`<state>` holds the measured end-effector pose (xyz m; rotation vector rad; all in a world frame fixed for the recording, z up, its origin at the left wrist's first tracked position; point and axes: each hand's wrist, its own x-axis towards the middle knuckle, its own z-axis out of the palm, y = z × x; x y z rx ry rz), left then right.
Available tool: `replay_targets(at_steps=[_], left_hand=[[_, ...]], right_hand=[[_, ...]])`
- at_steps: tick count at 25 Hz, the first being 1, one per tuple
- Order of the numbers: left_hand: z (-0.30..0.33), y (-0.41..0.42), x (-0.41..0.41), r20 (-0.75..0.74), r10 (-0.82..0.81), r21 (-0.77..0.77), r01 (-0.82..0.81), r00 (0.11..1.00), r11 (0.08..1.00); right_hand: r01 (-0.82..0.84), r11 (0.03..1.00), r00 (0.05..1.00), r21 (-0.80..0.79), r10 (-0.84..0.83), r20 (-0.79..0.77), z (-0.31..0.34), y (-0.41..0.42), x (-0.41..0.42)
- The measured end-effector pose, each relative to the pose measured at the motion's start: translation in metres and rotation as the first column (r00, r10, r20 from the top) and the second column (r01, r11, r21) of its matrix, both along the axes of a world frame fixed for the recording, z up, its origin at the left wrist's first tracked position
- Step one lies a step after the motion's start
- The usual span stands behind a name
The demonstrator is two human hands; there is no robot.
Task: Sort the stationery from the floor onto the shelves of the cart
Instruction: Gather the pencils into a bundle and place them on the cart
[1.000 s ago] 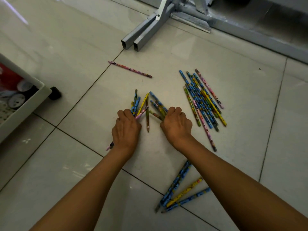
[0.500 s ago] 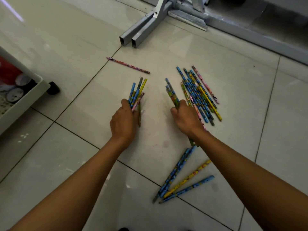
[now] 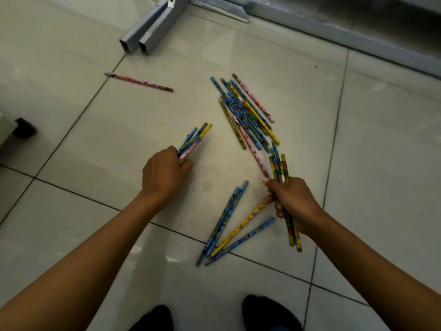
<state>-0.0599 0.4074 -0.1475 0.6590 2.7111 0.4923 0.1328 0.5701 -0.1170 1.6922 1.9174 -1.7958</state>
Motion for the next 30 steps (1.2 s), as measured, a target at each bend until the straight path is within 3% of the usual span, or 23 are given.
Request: replay_targets(at_steps=[3,7,10,14,18,23,30], left_hand=[[0.002,-0.001,0.048,0.135,-0.088,0.097,0.075,0.987,0.992],[-0.004,0.003,0.091,0.23,-0.203,0.065,0.193,0.952,0.979],[-0.007,0.008,0.099,0.193,-0.244,-0.002,0.249,0.95,0.968],[-0.005,0.005,0.087,0.102,-0.16,-0.04,0.164,0.982,0.986],[-0.001,0.0,0.08,0.012,-0.21,-0.107,0.21,0.978,0.972],[-0.002,0.002,0.079,-0.027,-0.262,-0.203,0.251,0.965,0.946],[-0.004,-0.004,0.066,-0.134,-0.385,-0.25,0.345,0.913,0.905]], right_hand=[[-0.106,0.987,0.986,0.122,0.089,0.143,0.002,-0.015,0.035],[-0.167,0.98,0.96,0.11,0.136,0.246,-0.001,-0.044,0.048],[-0.21,0.96,0.957,0.188,0.162,0.24,-0.013,-0.052,0.032],[-0.367,0.868,0.907,0.333,0.255,0.335,-0.023,-0.051,0.002],[-0.476,0.798,0.852,0.369,0.314,0.419,-0.017,-0.056,-0.005],[-0.632,0.612,0.758,0.476,0.362,0.542,-0.017,-0.06,-0.003],[-0.705,0.521,0.703,0.48,0.427,0.569,-0.024,-0.051,-0.004]])
